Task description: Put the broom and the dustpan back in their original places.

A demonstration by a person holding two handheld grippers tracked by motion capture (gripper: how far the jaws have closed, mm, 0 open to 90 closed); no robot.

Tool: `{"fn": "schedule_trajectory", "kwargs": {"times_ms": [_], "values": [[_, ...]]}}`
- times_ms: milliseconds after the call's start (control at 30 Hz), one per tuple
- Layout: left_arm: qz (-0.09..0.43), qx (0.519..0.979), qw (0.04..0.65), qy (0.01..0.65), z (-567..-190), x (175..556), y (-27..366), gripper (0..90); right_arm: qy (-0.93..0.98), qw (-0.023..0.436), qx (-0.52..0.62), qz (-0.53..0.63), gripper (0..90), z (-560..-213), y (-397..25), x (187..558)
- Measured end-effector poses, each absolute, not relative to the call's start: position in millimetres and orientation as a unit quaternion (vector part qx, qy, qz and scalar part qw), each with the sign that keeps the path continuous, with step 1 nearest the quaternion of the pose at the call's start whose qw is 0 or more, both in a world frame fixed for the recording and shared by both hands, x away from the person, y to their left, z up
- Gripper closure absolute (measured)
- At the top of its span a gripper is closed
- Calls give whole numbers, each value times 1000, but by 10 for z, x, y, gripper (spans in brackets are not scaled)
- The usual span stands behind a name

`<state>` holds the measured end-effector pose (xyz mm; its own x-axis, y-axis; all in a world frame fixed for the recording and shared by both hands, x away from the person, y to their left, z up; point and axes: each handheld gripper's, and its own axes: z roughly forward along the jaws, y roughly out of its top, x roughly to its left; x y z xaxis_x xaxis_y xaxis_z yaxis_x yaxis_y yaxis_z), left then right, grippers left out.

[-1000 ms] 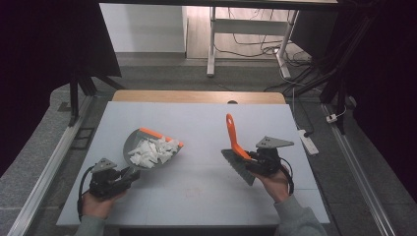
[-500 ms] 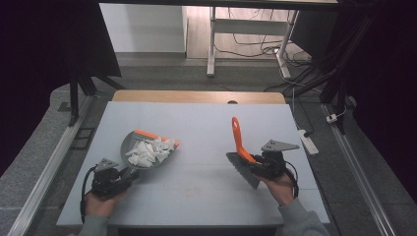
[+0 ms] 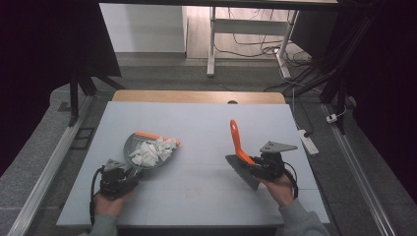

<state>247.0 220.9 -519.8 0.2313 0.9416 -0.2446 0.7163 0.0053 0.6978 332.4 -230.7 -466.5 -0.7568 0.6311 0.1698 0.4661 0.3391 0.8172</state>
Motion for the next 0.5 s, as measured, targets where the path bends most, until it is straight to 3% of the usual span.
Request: {"fn": "schedule_trajectory", "kwargs": {"times_ms": [500], "values": [[165,665,355,636,-5308,2571,2145,612,823,72,338,451,704,-4750,-2299,3295]]}}
